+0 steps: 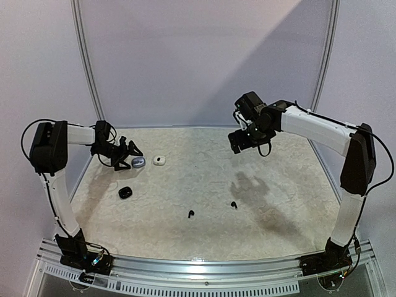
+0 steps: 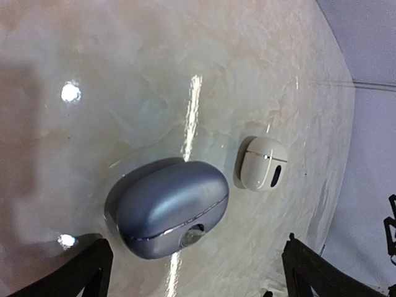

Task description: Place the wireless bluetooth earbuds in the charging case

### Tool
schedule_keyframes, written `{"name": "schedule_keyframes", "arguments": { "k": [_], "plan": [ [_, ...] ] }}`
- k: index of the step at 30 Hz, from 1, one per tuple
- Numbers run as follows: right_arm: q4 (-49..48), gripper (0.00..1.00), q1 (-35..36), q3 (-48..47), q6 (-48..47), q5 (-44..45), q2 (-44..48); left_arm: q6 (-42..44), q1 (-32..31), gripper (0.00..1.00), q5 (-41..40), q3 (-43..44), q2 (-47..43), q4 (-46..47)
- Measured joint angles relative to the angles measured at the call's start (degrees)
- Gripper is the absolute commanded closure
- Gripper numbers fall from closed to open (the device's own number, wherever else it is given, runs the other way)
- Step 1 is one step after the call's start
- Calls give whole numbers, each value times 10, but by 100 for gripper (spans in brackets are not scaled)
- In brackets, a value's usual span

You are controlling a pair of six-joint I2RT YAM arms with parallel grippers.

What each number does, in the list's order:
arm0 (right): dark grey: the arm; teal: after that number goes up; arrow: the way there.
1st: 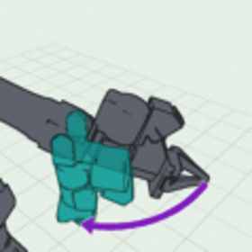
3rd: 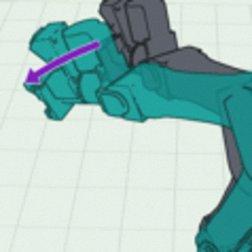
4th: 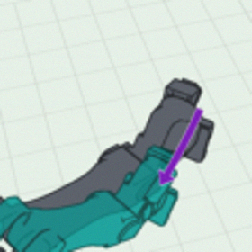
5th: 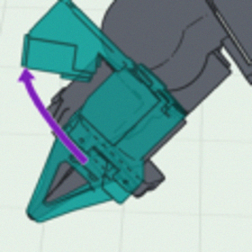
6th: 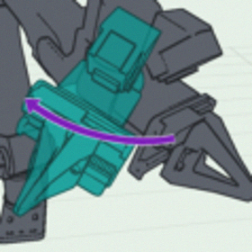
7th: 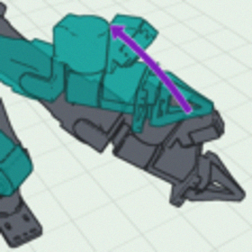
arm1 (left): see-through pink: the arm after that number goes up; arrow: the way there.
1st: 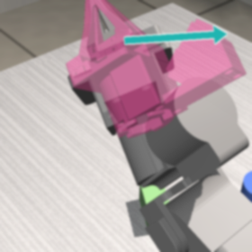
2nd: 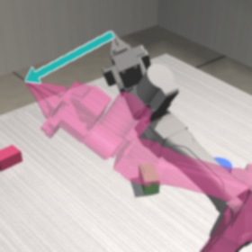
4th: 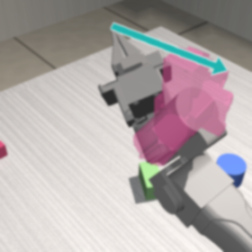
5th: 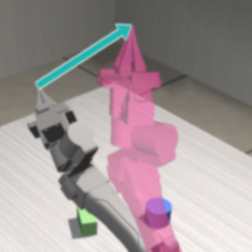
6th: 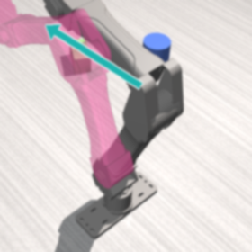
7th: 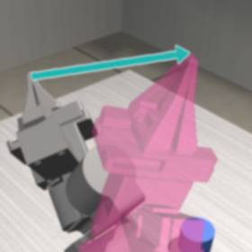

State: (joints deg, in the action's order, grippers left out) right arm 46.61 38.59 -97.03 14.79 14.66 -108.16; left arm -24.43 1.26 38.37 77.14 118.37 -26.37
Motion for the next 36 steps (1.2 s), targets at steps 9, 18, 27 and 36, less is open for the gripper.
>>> {"name": "schedule_keyframes", "arguments": {
  "k": [9,18,27,36],
  "plan": [
    [-24,1,0,-44,-59,-6,12,186,-3,1,-65,9,-102,-126],
    [-79,1,5,113,-45,-43,105,633,-177,1,-234,-132,-241,-260],
    [-97,1,35,117,-47,-44,123,704,-172,1,-339,-189,-239,-208],
    [-96,1,47,81,-62,-45,105,713,-151,28,-340,-190,-227,-178]
  ]
}}
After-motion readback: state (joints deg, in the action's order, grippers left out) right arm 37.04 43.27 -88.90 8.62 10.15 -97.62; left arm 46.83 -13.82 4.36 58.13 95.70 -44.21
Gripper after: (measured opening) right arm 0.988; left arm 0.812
